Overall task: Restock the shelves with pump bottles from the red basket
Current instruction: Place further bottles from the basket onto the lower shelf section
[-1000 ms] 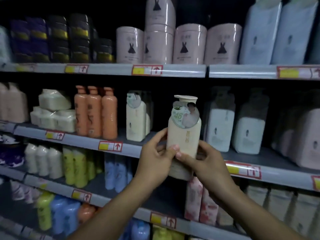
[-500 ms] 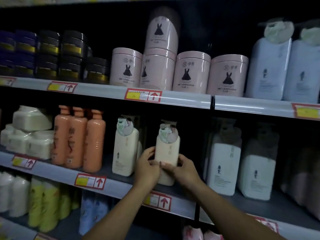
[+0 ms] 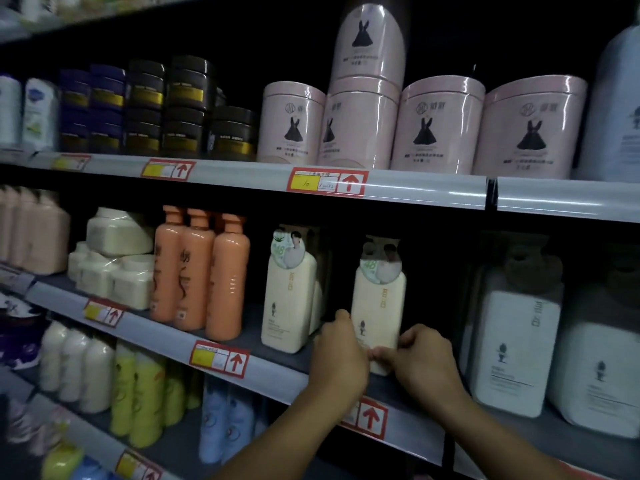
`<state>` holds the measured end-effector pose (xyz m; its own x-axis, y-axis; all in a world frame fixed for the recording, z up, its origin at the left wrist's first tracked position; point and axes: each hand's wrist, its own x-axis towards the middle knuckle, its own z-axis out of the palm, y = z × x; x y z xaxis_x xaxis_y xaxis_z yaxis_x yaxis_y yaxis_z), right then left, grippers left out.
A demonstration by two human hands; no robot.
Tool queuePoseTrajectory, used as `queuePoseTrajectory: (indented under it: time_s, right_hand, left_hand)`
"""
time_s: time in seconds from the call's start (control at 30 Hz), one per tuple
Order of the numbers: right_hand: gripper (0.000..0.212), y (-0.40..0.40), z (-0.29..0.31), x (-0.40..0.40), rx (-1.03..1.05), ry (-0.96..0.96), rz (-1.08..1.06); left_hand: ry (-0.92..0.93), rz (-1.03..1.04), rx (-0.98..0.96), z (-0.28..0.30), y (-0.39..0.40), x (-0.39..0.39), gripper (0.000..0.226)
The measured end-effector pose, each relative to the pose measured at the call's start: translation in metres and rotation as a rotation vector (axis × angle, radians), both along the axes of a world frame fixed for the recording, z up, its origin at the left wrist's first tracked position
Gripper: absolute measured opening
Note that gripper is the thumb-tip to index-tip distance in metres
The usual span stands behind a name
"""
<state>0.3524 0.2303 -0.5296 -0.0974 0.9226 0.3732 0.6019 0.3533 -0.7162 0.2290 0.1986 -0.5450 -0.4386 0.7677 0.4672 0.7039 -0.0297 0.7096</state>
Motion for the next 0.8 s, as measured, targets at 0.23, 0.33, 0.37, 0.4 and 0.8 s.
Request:
queuePoseTrajectory:
  time_s: [0.23, 0.33, 0.37, 0.4, 0.8]
  right_hand:
    - [0.038, 0.034, 0.002, -0.024, -0.059, 0.096, -0.03]
    - [0.035, 0.049, 0.003, -0.03, -0.075, 0.116, -0.049]
    - [0.033, 0.055, 0.004, -0.031, -0.085, 0.119, -0.051]
    - [0.031, 0.059, 0.005, -0.033, -0.093, 0.12, -0.052]
    - [0.036, 0.066, 0.0, -0.032, -0.122, 0.033, 0.041]
  left_hand:
    - [0.069, 0.085, -0.079, 0.01, 0.042, -0.008, 0.032]
    - [0.039, 0.081, -0.063, 0.012, 0.063, -0.011, 0.035]
    - [0.04, 0.086, -0.063, 0.013, 0.069, -0.011, 0.034]
    - [0.044, 0.094, -0.071, 0.014, 0.075, -0.012, 0.032]
    - [-0.006, 0.076, -0.068, 0.013, 0.083, -0.013, 0.033]
